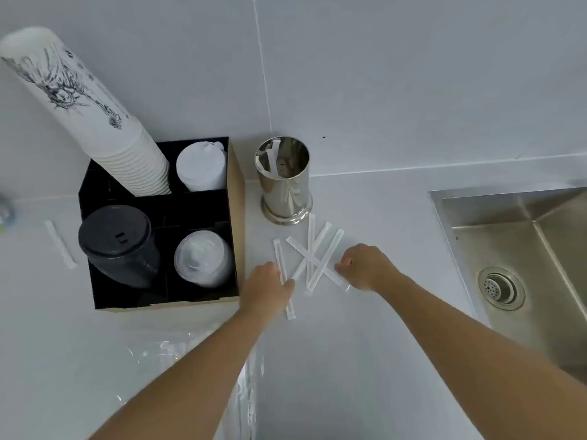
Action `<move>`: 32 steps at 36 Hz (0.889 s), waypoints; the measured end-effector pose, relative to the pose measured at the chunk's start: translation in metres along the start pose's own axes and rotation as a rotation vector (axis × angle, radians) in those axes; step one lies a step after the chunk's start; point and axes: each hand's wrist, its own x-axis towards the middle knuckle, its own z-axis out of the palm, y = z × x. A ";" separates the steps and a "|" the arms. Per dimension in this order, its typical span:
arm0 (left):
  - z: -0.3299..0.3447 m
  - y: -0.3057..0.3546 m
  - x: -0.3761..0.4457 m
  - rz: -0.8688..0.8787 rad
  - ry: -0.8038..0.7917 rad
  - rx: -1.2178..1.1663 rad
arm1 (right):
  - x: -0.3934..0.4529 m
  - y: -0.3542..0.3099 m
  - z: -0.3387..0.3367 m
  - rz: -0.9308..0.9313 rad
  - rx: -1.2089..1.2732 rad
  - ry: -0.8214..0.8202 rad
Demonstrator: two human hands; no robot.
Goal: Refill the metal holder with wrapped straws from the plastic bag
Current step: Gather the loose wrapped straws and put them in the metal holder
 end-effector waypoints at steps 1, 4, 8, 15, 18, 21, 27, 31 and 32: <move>-0.001 0.001 0.001 -0.018 0.008 -0.017 | 0.003 -0.001 0.001 0.008 0.009 0.013; -0.003 0.005 0.007 -0.072 0.038 -0.019 | 0.013 -0.007 0.006 0.050 -0.009 0.058; -0.006 0.011 0.016 -0.141 0.021 -0.045 | 0.029 -0.012 0.018 0.085 -0.036 0.117; -0.009 0.020 0.025 -0.166 0.017 -0.059 | 0.038 -0.023 0.022 0.164 0.030 0.166; -0.011 0.021 0.028 -0.163 0.012 -0.074 | 0.041 -0.026 0.021 0.221 0.115 0.157; -0.011 0.020 0.028 -0.152 0.018 -0.047 | 0.042 -0.027 0.020 0.222 0.121 0.152; -0.009 0.017 0.031 -0.104 0.010 0.017 | 0.043 -0.017 0.015 0.143 0.145 0.119; -0.006 0.012 0.035 -0.094 0.029 -0.041 | 0.047 -0.006 0.002 0.023 0.184 0.133; -0.006 0.012 0.035 -0.092 0.041 -0.072 | 0.048 -0.003 -0.001 -0.025 0.158 0.146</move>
